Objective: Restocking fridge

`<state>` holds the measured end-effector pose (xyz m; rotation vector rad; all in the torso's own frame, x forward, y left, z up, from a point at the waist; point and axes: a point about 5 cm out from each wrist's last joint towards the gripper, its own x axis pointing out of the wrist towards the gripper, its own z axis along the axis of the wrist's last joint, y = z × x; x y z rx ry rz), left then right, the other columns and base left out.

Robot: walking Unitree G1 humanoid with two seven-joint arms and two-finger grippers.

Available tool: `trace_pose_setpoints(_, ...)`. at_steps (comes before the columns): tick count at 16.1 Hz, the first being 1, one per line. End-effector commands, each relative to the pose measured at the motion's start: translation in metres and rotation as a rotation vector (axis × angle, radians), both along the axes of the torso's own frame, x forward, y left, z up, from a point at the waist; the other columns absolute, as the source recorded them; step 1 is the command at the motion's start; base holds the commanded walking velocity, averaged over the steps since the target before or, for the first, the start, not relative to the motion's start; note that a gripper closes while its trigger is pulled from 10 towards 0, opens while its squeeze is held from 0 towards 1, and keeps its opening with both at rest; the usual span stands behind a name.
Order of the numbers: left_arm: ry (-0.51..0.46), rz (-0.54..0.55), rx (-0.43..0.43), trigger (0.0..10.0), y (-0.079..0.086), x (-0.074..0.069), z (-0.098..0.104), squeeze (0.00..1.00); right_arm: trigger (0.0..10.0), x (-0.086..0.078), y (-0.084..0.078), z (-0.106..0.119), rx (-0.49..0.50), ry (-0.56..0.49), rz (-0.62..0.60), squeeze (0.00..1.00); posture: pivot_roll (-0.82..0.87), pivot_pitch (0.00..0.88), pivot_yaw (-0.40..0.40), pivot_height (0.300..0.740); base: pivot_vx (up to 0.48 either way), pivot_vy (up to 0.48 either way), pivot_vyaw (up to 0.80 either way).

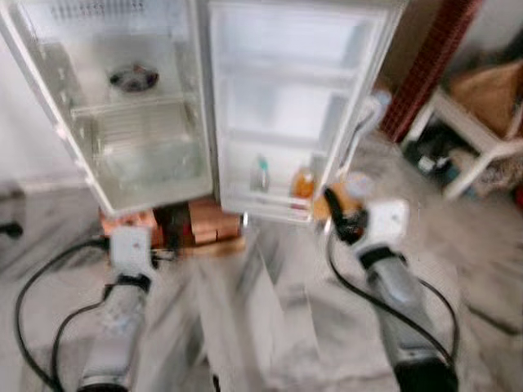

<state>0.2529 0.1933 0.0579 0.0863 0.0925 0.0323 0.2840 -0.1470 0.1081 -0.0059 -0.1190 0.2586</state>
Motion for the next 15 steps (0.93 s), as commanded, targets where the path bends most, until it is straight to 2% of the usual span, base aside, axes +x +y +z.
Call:
trace_pose_setpoints(1,-0.006,-0.015,-0.007,10.0,-0.0064,0.0028,0.002,0.0,10.0,-0.0022,-0.0126,-0.0006,-0.01,0.0,-0.036,0.0,0.09,0.059,-0.049,0.74,0.292,0.382,0.0)
trace_pose_setpoints(10,-0.018,-0.035,0.008,10.0,-0.0092,0.0035,0.0037,0.0,10.0,-0.0022,-0.011,-0.0012,-0.018,0.0,-0.025,0.0,0.09,0.062,-0.048,0.74,0.267,0.393,0.0)
trace_pose_setpoints(11,-0.02,-0.039,0.01,10.0,-0.0104,0.0038,0.0041,0.0,10.0,-0.0021,-0.0123,-0.0012,-0.017,0.0,-0.03,0.0,0.09,0.061,-0.047,0.74,0.431,0.0,0.0)
trace_pose_setpoints(15,-0.026,-0.048,0.008,10.0,-0.0122,0.0047,0.0046,0.0,10.0,-0.0027,-0.0132,0.0,-0.044,-0.015,-0.022,0.0,0.08,0.06,-0.049,0.74,0.0,0.0,0.0)
